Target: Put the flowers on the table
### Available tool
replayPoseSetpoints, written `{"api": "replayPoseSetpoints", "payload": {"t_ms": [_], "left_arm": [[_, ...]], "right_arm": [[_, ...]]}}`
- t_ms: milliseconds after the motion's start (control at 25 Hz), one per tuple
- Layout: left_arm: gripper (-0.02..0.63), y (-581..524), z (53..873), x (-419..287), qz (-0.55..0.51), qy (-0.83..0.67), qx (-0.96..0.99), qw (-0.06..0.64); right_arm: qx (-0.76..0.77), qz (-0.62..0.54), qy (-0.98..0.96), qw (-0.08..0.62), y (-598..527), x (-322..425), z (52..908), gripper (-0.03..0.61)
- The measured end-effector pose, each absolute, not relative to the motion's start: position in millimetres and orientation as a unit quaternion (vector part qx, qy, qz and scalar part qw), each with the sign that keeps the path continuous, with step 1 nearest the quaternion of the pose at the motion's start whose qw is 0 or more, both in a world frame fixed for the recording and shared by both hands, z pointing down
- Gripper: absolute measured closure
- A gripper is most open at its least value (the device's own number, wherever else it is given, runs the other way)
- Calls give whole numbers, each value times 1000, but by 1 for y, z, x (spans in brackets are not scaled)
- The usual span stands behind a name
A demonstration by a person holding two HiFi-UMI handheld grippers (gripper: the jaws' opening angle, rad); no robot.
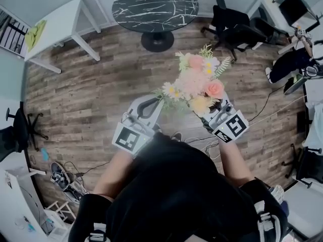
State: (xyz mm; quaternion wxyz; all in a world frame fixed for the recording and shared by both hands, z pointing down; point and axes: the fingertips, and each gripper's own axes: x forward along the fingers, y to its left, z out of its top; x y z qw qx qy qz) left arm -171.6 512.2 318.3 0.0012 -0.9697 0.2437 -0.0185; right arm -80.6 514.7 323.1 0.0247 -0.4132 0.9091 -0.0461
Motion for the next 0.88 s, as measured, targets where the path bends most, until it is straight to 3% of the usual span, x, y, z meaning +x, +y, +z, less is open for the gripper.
{"api": "replayPoseSetpoints", "payload": {"t_ms": [880], "left_arm": [[603, 453, 316, -209, 1, 219, -976, -5]], "right_arm": [[-442, -32, 897, 7, 460, -116, 322, 245]]}}
